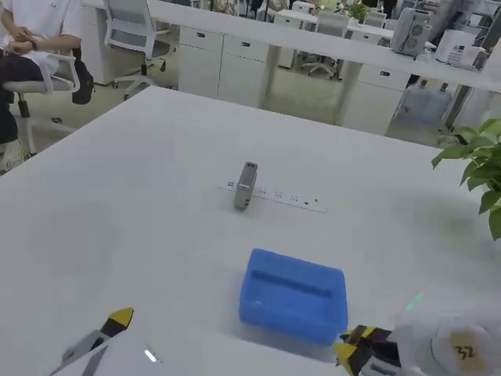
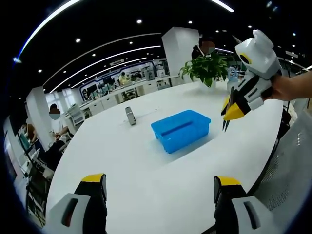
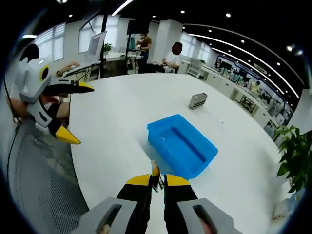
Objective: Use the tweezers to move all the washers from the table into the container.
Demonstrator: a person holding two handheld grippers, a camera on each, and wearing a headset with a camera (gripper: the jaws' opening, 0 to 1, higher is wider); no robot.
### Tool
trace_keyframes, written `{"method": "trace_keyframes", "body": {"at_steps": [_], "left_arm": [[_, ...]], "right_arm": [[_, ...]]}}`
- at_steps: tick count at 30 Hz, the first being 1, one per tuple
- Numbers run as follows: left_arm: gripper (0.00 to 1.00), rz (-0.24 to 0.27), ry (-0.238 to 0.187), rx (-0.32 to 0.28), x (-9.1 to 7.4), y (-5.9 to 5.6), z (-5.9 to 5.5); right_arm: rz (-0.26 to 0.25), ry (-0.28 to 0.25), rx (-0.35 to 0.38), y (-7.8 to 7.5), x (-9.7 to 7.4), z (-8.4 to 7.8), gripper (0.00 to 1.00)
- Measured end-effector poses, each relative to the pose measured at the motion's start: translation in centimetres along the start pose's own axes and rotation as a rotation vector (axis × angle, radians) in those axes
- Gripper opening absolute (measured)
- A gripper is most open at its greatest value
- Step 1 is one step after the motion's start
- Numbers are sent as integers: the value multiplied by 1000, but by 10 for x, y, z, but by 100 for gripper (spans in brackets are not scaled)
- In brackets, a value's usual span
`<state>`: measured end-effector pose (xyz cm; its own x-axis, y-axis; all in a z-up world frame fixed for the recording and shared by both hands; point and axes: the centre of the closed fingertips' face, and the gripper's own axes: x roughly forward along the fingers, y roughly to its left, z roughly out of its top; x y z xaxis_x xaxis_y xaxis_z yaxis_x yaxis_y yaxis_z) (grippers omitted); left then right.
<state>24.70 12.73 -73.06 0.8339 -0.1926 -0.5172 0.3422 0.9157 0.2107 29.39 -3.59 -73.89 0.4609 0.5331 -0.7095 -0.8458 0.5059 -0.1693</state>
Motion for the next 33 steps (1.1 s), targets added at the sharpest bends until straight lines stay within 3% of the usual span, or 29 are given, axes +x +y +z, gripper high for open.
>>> {"method": "trace_keyframes", "body": {"at_steps": [6,9,12,13,19,27,29,30,33], "left_arm": [[93,-5,10,9,0,-1,-2],[93,-6,16,18,1,-2,-3],[93,-9,19,17,1,-3,-3],[93,-8,20,17,1,-2,-3],[92,-4,26,16,2,-1,-5],[91,-13,38,16,2,-3,-7],[87,-51,48,2,3,-9,-8],[83,-109,70,-22,4,-19,-10],[75,-188,75,-35,6,-34,-7]], "right_arm": [[15,77,-62,23,12,-28,5],[27,92,-51,30,21,-35,5],[49,102,-42,38,28,-38,5],[64,71,-48,43,30,-33,6],[79,86,-147,52,41,-27,5],[111,107,-212,63,51,-32,2],[116,107,-226,63,52,-32,2],[121,107,-234,63,52,-32,2],[133,106,-268,65,53,-32,2]]}}
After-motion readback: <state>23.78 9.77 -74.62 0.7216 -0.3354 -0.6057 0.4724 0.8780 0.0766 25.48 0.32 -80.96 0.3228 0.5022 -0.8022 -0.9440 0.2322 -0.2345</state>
